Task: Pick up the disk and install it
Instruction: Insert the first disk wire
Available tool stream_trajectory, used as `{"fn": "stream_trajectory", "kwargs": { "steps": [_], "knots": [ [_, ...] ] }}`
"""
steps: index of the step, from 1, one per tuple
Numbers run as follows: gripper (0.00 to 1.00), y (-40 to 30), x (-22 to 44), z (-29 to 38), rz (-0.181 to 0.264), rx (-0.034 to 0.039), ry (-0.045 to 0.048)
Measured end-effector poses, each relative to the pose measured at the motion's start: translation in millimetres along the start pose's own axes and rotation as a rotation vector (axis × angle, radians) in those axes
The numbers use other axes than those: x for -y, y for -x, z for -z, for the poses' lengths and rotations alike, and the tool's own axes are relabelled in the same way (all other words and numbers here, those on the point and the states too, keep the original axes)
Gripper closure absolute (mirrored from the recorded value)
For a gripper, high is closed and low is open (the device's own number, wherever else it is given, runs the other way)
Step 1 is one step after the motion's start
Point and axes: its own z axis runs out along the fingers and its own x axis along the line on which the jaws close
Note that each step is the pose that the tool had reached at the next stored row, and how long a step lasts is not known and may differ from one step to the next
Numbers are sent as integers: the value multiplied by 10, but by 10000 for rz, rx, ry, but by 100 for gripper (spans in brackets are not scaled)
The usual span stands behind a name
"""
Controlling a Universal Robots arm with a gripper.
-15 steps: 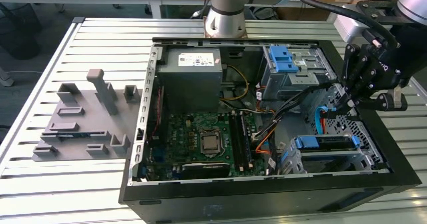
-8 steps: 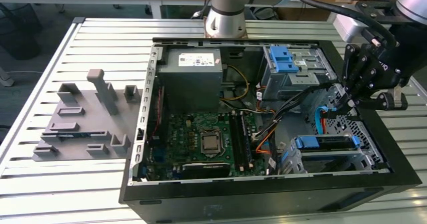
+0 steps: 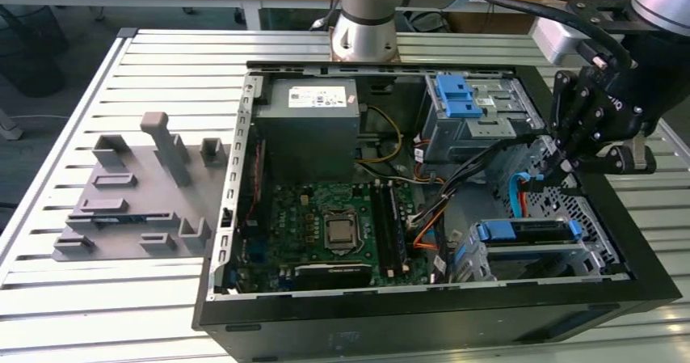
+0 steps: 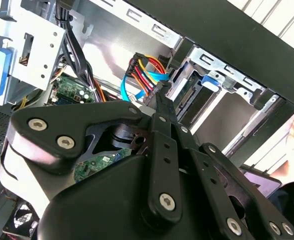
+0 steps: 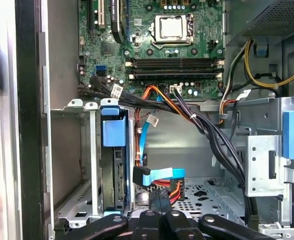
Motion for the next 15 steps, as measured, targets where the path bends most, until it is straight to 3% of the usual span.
{"fn": "stream_trajectory", "kwargs": {
  "steps": [4, 7, 10, 13, 15],
  "knots": [
    [89, 5, -7, 0, 1, -2, -16],
    [76, 6, -8, 0, 0, -3, -15],
    [75, 7, -8, 1, -1, -3, -15],
    [63, 7, -8, 1, -1, -3, -16],
    [63, 7, -8, 1, 0, -4, -16]
  ]
}}
